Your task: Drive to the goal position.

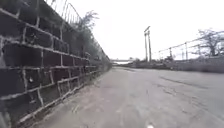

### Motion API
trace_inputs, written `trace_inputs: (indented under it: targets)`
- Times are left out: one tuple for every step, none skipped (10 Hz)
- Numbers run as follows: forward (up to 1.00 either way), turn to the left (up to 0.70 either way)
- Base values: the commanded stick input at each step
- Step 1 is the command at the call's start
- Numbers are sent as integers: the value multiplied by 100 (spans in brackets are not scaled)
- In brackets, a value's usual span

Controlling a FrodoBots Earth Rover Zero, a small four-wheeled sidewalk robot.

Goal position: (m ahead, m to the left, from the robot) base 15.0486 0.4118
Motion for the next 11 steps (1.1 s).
trace_inputs:
  targets:
    - [70, 0]
    - [70, 0]
    - [70, 0]
    - [70, 0]
    - [70, 0]
    - [70, 0]
    - [70, -6]
    - [70, -20]
    - [70, -19]
    - [70, -5]
    - [70, 0]
